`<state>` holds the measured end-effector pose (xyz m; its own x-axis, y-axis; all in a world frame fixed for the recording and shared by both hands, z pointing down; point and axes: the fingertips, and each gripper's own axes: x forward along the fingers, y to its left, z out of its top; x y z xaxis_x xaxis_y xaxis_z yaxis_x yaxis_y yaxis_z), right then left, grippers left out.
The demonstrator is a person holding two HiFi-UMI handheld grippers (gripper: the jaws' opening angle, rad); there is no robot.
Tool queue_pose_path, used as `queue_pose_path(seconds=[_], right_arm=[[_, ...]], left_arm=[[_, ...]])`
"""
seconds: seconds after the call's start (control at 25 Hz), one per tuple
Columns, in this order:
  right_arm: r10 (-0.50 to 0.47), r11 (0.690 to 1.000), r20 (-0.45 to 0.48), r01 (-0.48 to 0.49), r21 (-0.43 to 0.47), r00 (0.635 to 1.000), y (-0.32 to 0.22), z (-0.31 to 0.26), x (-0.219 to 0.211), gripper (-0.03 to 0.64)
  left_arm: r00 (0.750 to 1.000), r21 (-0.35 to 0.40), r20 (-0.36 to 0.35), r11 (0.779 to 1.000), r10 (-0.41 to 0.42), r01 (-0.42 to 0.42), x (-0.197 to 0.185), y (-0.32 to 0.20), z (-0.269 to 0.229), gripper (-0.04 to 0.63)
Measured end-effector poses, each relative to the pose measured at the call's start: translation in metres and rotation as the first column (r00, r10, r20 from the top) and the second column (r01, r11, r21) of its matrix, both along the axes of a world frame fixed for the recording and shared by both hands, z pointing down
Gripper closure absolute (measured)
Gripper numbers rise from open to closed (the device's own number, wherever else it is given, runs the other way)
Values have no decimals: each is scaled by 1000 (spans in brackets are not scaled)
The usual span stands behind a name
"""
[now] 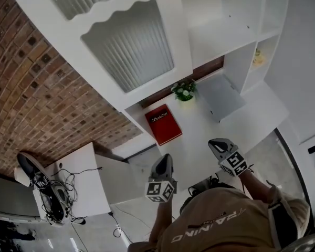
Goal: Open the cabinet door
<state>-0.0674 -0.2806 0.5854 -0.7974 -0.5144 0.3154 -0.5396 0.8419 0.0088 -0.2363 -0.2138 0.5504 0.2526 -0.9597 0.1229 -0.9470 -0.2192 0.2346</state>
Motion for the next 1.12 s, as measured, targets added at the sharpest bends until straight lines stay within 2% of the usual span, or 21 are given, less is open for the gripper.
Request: queue_pose_path(seconds=[0.2,0.4,0.56,0.8,1.12], right_arm=[[33,999,8,-33,-3,999,6,1,31,604],[36,999,36,-36,-3,999,-1,4,40,604],[6,1000,35,-6,9,999,-2,1,31,604],[-42,997,58,38,68,997,-2,-20,20,604],[-95,992,71,88,96,993,1,-28,15,601]], left_arm=[[1000,-1,10,1000,-7,7,15,12,1,586],[999,-12,48,1000,-21,22,23,16,6,586],[994,20,97,999,-49,48,17,15,-8,586],[993,24,89,997,-76,75,17,22,-13,586],[994,51,94,997,-60,55,29,15,-22,586]])
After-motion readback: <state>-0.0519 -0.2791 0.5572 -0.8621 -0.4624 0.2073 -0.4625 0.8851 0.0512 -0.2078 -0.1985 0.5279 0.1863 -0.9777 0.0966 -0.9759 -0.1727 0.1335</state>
